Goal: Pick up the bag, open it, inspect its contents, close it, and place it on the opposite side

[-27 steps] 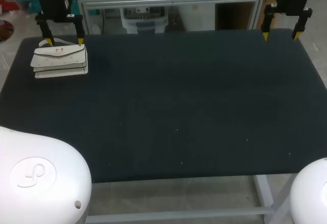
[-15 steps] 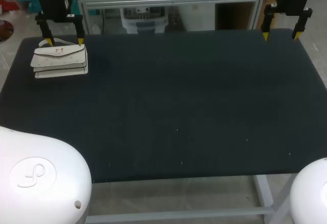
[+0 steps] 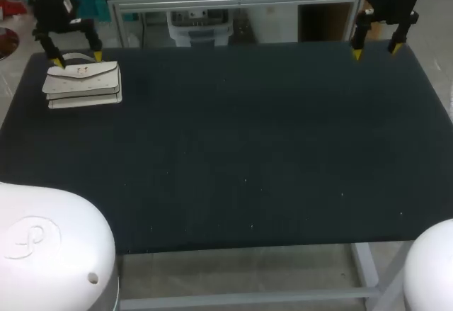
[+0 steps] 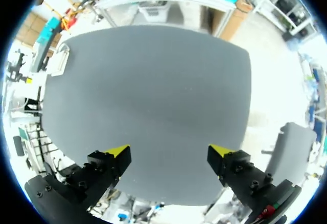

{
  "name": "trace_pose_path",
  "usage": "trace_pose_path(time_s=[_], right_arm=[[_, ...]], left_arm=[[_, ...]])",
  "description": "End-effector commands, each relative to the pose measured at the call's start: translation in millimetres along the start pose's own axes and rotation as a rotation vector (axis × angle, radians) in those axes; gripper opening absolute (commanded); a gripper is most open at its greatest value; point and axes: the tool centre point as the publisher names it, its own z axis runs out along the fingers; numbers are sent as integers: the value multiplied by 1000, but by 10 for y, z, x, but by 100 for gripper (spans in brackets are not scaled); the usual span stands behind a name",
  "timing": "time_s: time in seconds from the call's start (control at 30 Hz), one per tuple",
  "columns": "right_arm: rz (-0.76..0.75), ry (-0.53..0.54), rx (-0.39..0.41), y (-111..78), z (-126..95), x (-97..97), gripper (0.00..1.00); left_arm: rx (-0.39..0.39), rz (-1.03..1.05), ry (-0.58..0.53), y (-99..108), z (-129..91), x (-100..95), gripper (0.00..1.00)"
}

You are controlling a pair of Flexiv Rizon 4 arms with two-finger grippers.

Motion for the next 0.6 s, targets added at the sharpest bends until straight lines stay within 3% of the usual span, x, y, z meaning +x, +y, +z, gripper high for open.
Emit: trace_pose_path(time_s=[0.03,0.13,0.33,0.6], right_arm=[[-261,33,-167,-179,146,63,100],[-406,44,-231,-240,224,144,100],[-643,57,-277,-345,384,258,100],[-898,56,-402,-469,630,457,100]], left_arm=[[17,-47,317,-88,57,-373,100],[53,-88,398,-147,104,-552,100],[74,-134,514,-260,216,-799,100],[81,-176,623,-334,370,-949,100]])
